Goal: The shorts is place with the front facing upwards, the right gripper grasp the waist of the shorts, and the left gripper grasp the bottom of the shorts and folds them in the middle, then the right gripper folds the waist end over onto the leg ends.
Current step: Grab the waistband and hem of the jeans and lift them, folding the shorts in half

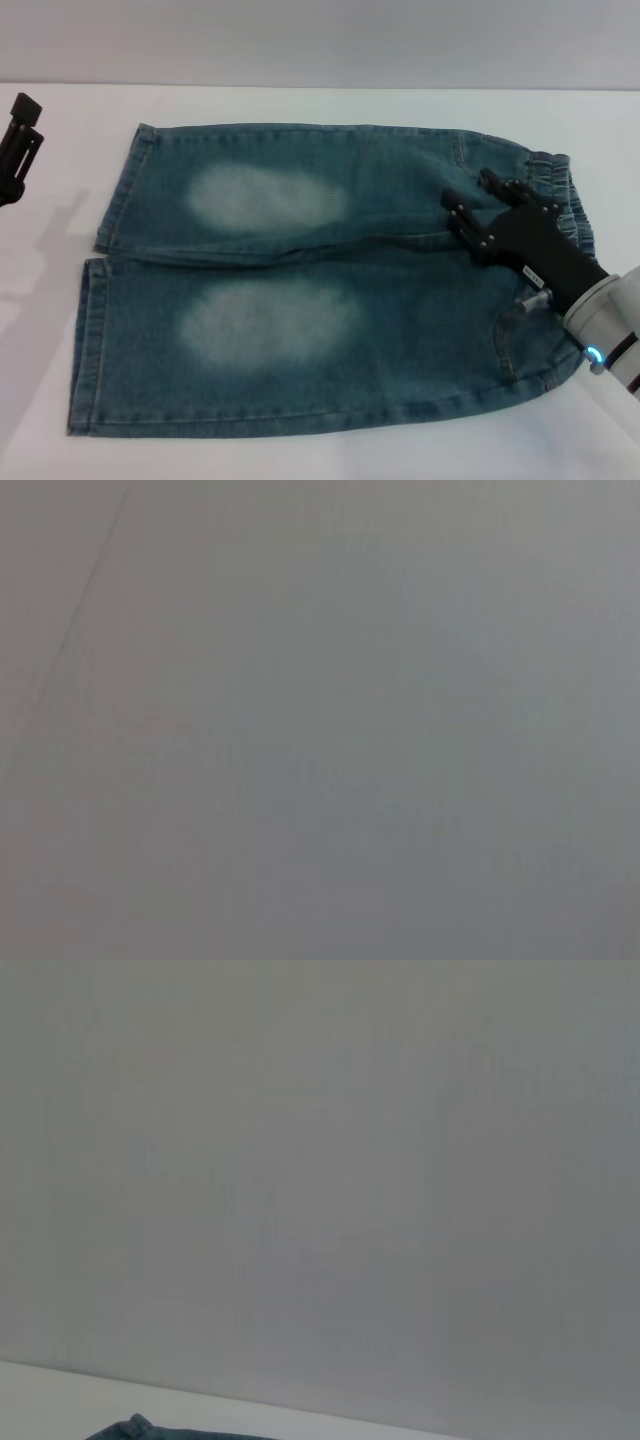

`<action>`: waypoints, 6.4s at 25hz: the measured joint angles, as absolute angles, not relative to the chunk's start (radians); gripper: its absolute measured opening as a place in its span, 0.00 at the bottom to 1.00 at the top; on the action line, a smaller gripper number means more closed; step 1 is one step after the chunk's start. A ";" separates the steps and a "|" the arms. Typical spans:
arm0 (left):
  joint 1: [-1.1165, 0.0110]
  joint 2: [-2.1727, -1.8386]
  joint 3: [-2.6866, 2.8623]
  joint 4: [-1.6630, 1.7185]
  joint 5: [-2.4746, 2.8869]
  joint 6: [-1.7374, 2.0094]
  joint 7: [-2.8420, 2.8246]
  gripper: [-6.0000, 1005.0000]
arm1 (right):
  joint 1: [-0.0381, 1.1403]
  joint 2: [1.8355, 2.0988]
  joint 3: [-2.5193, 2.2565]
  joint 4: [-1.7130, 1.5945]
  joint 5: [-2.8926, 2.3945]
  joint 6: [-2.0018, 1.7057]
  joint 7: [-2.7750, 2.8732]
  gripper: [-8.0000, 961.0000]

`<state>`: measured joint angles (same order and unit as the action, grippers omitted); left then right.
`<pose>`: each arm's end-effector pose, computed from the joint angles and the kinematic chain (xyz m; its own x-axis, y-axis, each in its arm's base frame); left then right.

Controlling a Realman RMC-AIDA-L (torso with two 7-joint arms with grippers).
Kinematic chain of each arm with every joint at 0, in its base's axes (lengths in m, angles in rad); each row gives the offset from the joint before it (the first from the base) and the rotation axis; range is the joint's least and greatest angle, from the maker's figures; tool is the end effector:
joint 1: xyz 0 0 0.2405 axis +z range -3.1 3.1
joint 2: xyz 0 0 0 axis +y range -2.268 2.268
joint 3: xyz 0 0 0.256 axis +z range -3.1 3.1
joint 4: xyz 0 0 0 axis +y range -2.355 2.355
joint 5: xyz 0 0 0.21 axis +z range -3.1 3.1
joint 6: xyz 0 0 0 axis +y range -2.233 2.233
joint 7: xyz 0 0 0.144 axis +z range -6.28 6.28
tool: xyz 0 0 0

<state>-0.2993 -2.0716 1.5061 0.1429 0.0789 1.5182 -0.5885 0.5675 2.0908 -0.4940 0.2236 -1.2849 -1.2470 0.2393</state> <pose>-0.3268 0.2822 0.0239 0.4289 -0.2028 0.8803 0.8217 -0.3174 -0.4734 0.2859 0.3082 -0.0834 0.7022 -0.0795 -0.7075 -0.6364 -0.5155 -0.5738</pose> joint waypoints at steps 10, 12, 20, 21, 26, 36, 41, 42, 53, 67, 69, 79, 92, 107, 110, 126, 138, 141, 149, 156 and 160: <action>-0.295 -2.072 1.513 0.143 0.077 1.518 -0.585 0.58 | 0.568 2.091 -0.494 0.227 -1.286 -1.245 0.239 0.51; -0.296 -2.072 1.510 0.143 0.076 1.513 -0.588 0.47 | 0.568 2.091 -0.494 0.228 -1.286 -1.245 0.239 0.51; -0.299 -2.072 1.512 0.143 0.074 1.503 -0.589 0.58 | 0.568 2.091 -0.494 0.229 -1.285 -1.245 0.239 0.51; -0.300 -2.072 1.513 0.143 0.074 1.502 -0.586 0.60 | 0.568 2.091 -0.494 0.229 -1.285 -1.245 0.239 0.51; -0.302 -2.071 1.516 0.143 0.076 1.489 -0.584 0.72 | 0.567 2.091 -0.484 0.227 -1.280 -1.245 0.240 0.51; -0.335 -2.006 1.638 0.153 0.118 1.386 -0.783 0.81 | 0.477 2.073 -0.410 0.018 -1.327 -1.277 0.687 0.51; -0.398 -1.896 1.686 0.158 0.277 1.359 -1.053 0.80 | 0.426 2.058 -0.482 -0.302 -1.558 -1.382 1.150 0.51; -0.398 -1.896 1.686 0.158 0.277 1.359 -1.053 0.80 | 0.426 2.058 -0.482 -0.302 -1.558 -1.382 1.150 0.51; -0.432 -1.701 1.570 0.290 0.714 1.394 -1.550 0.78 | 0.411 1.965 -0.490 -0.707 -1.912 -1.680 1.626 0.51; -0.463 -1.662 0.982 0.565 1.728 1.638 -2.133 0.76 | 0.465 1.923 -0.473 -1.025 -2.216 -1.720 1.861 0.51; -0.464 -1.663 0.928 0.566 1.797 1.672 -2.161 0.76 | 0.473 1.919 -0.455 -1.029 -2.241 -1.711 1.864 0.51; -0.430 -1.679 0.859 0.559 1.907 1.691 -2.191 0.76 | 0.437 1.938 -0.416 -0.935 -2.193 -1.523 1.762 0.51; -0.383 -1.708 0.857 0.560 1.973 1.685 -2.186 0.76 | 0.365 1.996 -0.324 -0.650 -1.787 -1.305 1.253 0.51; -0.369 -1.728 0.847 0.558 2.053 1.713 -2.235 0.76 | 0.356 2.038 -0.303 -0.458 -1.383 -1.179 0.873 0.51; -0.373 -1.741 0.847 0.560 2.095 1.712 -2.235 0.76 | 0.366 2.037 -0.299 -0.442 -1.381 -1.160 0.855 0.51; -0.369 -1.766 0.855 0.560 2.131 1.723 -2.232 0.76 | 0.379 2.031 -0.308 -0.422 -1.386 -1.132 0.849 0.51; -0.379 -1.772 0.857 0.560 2.154 1.722 -2.248 0.76 | 0.383 2.035 -0.310 -0.414 -1.386 -1.132 0.823 0.51; -0.383 -1.772 0.857 0.562 2.162 1.722 -2.258 0.76 | 0.383 2.035 -0.310 -0.414 -1.386 -1.132 0.823 0.51; -0.386 -1.778 0.855 0.564 2.177 1.722 -2.270 0.76 | 0.386 2.035 -0.311 -0.413 -1.389 -1.139 0.809 0.50; -0.390 -1.785 0.849 0.565 2.189 1.709 -2.280 0.76 | 0.391 2.037 -0.313 -0.413 -1.390 -1.135 0.798 0.51; -0.390 -1.785 0.848 0.564 2.194 1.707 -2.286 0.76 | 0.391 2.037 -0.313 -0.413 -1.391 -1.134 0.796 0.51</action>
